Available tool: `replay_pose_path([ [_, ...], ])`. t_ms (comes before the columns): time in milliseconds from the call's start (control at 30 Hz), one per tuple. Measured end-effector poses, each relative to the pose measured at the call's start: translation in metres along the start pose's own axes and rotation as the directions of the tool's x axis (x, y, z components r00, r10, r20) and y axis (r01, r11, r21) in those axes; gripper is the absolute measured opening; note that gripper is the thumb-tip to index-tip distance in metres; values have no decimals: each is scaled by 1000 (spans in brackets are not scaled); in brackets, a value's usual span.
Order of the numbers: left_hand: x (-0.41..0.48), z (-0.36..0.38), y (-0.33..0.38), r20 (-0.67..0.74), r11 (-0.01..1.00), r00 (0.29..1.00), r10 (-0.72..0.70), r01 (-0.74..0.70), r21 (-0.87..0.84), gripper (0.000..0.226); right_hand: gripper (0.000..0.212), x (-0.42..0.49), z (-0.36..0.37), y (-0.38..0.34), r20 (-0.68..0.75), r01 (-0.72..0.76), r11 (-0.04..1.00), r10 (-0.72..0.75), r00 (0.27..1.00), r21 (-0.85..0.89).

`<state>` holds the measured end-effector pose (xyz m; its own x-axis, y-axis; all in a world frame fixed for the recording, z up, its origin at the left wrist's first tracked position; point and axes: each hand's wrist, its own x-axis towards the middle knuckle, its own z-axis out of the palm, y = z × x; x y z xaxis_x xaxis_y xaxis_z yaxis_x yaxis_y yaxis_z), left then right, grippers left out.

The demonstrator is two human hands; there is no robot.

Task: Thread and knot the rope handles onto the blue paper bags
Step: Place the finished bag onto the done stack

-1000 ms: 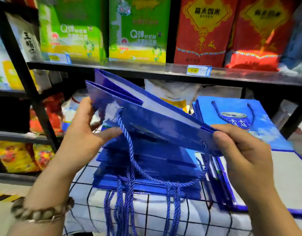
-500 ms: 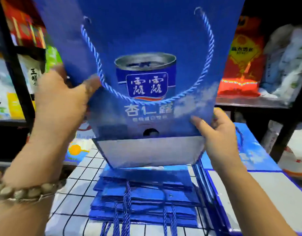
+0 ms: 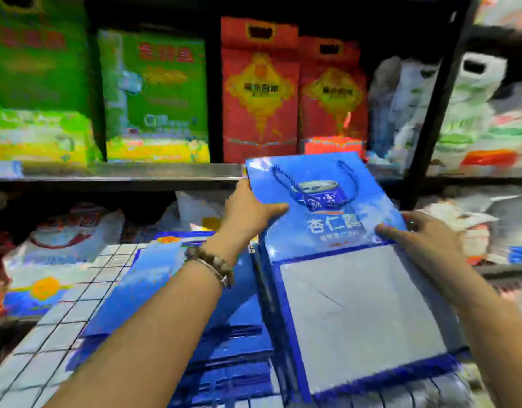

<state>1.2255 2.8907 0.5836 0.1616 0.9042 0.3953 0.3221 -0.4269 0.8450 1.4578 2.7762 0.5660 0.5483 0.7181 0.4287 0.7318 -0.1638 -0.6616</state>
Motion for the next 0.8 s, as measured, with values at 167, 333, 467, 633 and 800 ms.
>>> replay_pose_path([
  [167,1,58,-44,86,982,986,-142,129,140,67,37,14,31,60,130,-111,977,135,982,-180],
  [333,-9,65,-42,27,839,997,-74,47,541,48,45,15,51,69,117,-165,939,208,971,-302],
  [467,-33,88,-30,350,721,936,-48,-210,660,61,48,14,56,61,78,-129,900,176,981,-416],
  [633,-50,116,-53,440,700,880,-180,-199,686,77,46,10,72,52,195,255,844,-181,964,-471],
  [800,-50,123,-66,455,681,864,-217,-200,705,77,53,5,87,58,503,360,822,-105,858,-442],
])
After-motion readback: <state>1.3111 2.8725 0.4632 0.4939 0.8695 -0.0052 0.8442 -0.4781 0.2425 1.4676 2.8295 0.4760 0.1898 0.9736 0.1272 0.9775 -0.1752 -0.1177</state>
